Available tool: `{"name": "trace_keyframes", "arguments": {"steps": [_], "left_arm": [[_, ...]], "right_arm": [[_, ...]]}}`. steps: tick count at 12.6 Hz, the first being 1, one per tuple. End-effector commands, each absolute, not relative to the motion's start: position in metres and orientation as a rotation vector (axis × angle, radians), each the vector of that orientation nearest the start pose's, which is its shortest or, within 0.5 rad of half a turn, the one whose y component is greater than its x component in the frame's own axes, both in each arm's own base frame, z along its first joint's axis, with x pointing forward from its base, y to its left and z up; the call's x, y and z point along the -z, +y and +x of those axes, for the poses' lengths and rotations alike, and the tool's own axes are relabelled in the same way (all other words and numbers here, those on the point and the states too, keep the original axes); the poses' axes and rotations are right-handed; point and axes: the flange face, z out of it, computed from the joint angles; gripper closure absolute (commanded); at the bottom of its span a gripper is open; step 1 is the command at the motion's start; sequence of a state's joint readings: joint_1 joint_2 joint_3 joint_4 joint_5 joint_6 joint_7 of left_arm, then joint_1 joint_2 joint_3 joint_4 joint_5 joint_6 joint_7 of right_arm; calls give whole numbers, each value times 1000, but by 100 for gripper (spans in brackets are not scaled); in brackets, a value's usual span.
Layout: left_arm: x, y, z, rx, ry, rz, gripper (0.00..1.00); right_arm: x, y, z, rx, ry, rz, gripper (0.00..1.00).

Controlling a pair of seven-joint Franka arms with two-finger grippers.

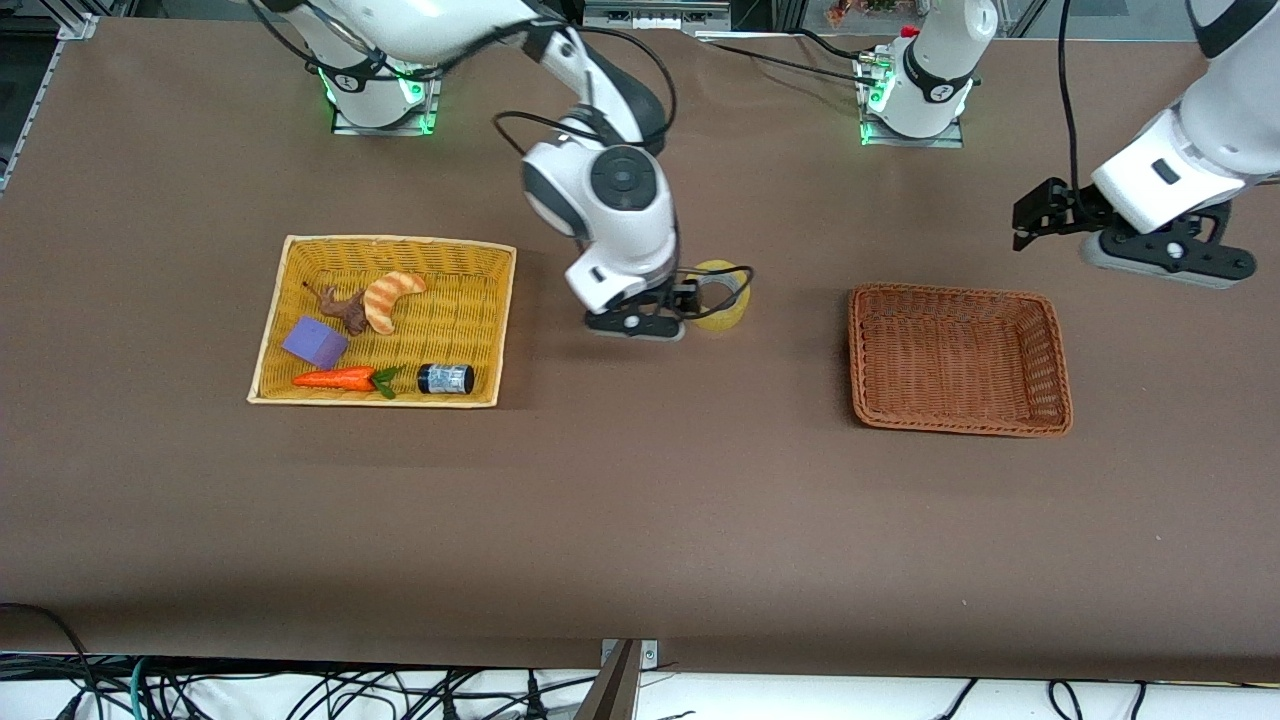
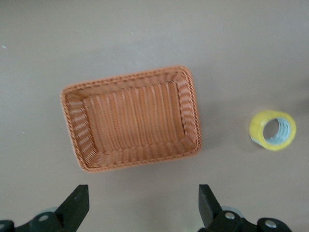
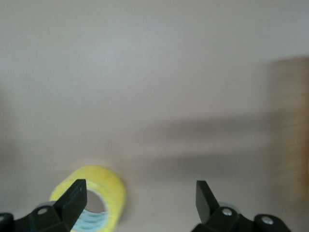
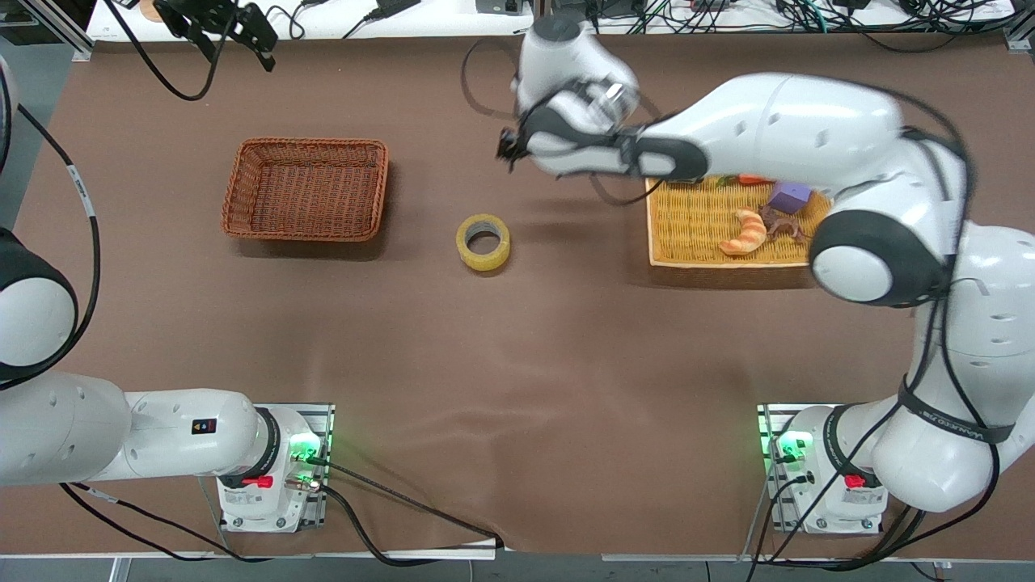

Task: Transfer tape with both arms
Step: 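Set the tape on the table while the left gripper reaches toward it, then grasp the tape roll with the left gripper while the right gripper withdraws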

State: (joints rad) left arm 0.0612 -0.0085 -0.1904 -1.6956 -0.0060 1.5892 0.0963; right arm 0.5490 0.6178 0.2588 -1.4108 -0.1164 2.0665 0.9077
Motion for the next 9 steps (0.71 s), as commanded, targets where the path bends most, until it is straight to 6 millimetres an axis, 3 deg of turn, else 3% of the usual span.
{"name": "trace_keyframes", "arguments": {"steps": [1, 3, 4, 6, 7, 9], "left_arm": [[-536, -120, 546, -317, 497, -3125, 0], [-494, -173, 550, -381, 561, -3121, 0], [-464, -196, 544, -432, 492, -3128, 0], [-406, -249, 522, -321, 423, -3168, 0], [-372, -262, 509, -303, 432, -3181, 0], [-321, -279, 495, -316, 473, -3203, 0]], "right_arm": [[-413, 392, 533, 1, 19, -3096, 0], [-443, 315, 537, -61, -137, -3080, 0], [-454, 280, 537, -90, -198, -3083, 0], [-477, 223, 537, -123, -282, -3098, 0], [-489, 195, 539, -145, -321, -3099, 0], [-512, 146, 539, -152, -420, -3091, 0]]}}
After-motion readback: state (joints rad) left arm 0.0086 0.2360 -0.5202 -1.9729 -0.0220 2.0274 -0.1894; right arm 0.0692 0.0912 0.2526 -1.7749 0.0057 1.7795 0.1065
